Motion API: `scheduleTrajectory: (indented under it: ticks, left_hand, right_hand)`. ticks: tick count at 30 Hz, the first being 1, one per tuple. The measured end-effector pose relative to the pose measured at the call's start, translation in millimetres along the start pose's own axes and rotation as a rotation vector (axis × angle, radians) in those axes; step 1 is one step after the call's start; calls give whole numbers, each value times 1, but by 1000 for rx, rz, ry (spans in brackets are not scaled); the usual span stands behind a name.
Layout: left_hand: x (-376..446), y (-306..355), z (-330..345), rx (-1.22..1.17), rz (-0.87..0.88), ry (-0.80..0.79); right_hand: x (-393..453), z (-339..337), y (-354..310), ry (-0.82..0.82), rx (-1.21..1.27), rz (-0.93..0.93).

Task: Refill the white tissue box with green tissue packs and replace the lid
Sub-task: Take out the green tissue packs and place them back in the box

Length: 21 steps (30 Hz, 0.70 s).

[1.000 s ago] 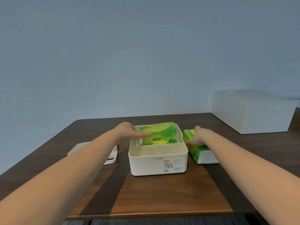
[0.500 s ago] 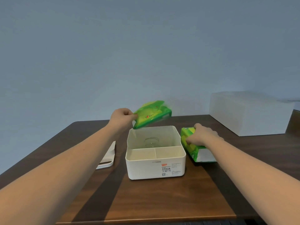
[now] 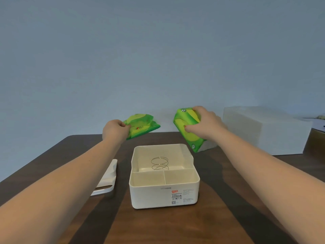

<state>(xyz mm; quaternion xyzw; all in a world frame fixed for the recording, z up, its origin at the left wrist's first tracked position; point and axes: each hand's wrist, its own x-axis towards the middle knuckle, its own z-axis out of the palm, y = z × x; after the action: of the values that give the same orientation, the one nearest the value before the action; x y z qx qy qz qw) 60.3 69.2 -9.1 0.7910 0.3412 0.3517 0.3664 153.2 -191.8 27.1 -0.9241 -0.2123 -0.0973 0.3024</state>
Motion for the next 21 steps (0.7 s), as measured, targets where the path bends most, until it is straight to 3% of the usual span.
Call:
scheduleTrajectory:
  ticks: [3,10,15,21]
  left_hand:
    - [6,-12,4,59,-2,-52]
    - [10,-37,14,146,9,-173]
    - [11,-54,22,208,23,-237]
    - [12,-66,26,258,11,-282]
  right_hand:
    - [4,4,-13,-53,15,-145]
    - [1,27,-31,-342,-58,-498]
    - [-5,42,-32,-532,-148,-620]
    - [-4,49,-44,-593,-316,-718]
